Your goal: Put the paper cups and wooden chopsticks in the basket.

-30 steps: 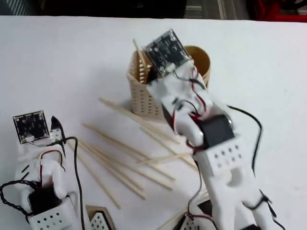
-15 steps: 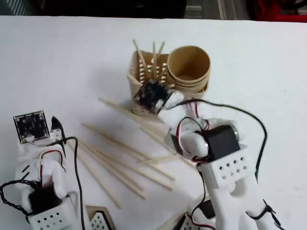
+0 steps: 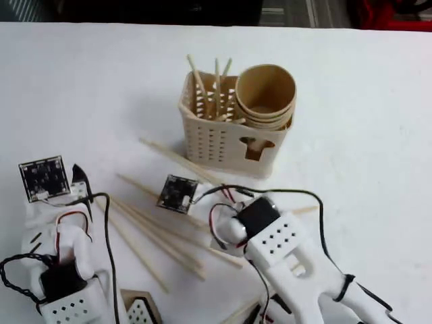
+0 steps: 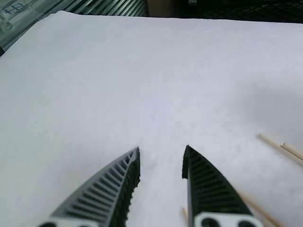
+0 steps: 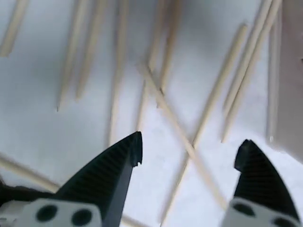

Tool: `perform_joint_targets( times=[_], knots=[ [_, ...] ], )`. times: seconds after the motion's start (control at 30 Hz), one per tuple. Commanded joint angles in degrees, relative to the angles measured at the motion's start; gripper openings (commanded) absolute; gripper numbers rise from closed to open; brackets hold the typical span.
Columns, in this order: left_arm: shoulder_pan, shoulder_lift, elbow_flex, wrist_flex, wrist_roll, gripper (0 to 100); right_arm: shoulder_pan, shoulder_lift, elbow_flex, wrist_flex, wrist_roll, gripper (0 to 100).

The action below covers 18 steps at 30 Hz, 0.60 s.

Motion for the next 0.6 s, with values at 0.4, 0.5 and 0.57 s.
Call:
perform_joint_targets(
  times=[0.4,0.5,0.57],
  knots=[
    [-0.13,-0.40,-0.35,-1.23,0.26,16,-6.20,25.71,-10.64,-8.75,-5.36,34.1],
    [-0.13,-0.40,-0.35,-1.23,0.26,16,-5.49,32.22,-14.86,-8.75,-5.36,34.1],
    [-0.13,-0.40,-0.35,-1.23,0.26,16,-5.05,36.00,-17.32,-8.84,-5.27,34.1]
  ],
)
